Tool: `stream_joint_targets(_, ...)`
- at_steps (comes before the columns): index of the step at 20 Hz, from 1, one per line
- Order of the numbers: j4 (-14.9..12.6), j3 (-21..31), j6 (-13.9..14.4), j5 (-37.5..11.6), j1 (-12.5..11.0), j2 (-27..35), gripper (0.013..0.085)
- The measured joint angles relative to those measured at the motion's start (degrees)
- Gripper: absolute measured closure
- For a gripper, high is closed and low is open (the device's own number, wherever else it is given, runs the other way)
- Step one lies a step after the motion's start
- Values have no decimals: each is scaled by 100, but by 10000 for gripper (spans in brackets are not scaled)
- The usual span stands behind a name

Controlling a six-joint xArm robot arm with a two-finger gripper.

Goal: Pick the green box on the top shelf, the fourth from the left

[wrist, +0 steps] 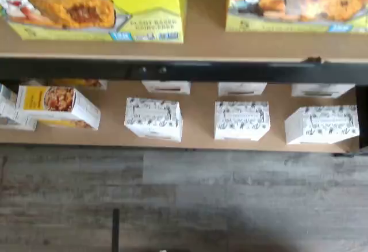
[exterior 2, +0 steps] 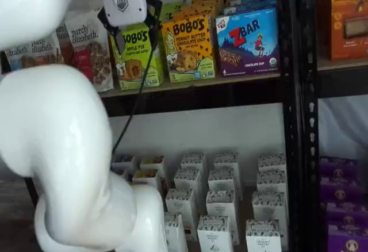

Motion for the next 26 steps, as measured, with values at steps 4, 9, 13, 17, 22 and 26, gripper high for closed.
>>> stream_joint_targets(4, -167, -172, 242, -209, 276, 283, 130)
stream_joint_targets(9, -290, -459, 552, -375, 603, 700, 130)
stream_joint_targets(13, -381, -692, 752, -588, 814, 1000, 130)
stream_joint_targets(17, -385, -1038, 811, -626, 871, 1362, 130)
stream_joint_targets(22, -301, -1375, 710, -771, 759, 1766, 130)
stream_joint_targets(26, -280, -1583, 623, -905, 669, 2055, 130)
